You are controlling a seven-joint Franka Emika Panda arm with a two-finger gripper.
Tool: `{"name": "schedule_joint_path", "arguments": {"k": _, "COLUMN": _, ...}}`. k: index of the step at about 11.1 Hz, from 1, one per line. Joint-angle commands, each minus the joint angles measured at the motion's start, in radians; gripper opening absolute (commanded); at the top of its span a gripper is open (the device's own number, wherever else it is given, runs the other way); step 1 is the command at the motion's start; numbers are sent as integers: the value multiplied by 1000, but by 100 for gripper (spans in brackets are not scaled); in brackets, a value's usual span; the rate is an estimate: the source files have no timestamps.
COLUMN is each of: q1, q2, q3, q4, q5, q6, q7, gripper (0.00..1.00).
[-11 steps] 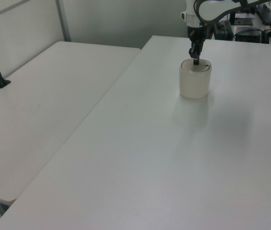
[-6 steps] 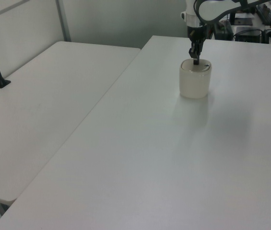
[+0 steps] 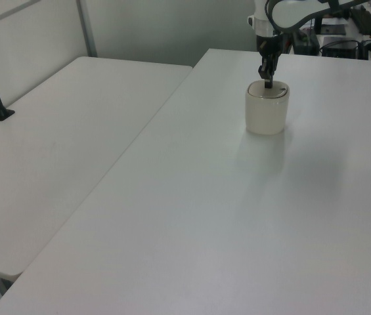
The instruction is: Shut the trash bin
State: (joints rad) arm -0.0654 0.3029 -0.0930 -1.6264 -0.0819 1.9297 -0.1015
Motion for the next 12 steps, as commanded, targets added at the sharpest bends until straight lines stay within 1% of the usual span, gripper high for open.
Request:
{"name": "schedule_joint_path", "arguments": {"k": 1, "q1": 7, "q2": -14, "q3": -13, "q4": -3, "q5": -9, "q6": -38, "q7": 14, "gripper": 5}}
{"name": "schedule_joint_path", "arguments": {"k": 3, "q1": 15, "q2": -42, "q3": -13, "q4": -3, "q5": -9, "q6": -105, "q7": 14, "gripper": 5}}
{"name": "schedule_joint_path", "arguments": {"k": 5, "q1": 18, "q2": -57, "q3": -1, "q4": -4, "q5": -9, "q6": -153, "q7": 14, "gripper": 5}}
{"name": "schedule_joint_path", "arguments": {"k": 10, "q1": 15, "q2": -18, "q3": -2, "q4": -21, "q5": -13, "q6": -129, "q7": 14, "gripper": 5}}
{"name": "schedule_joint_path", "arguments": {"k": 12, "q1": 13, "q2": 4, "q3": -2, "q4": -26, "q5": -22, "q6": -97, "q7": 14, "gripper": 5}}
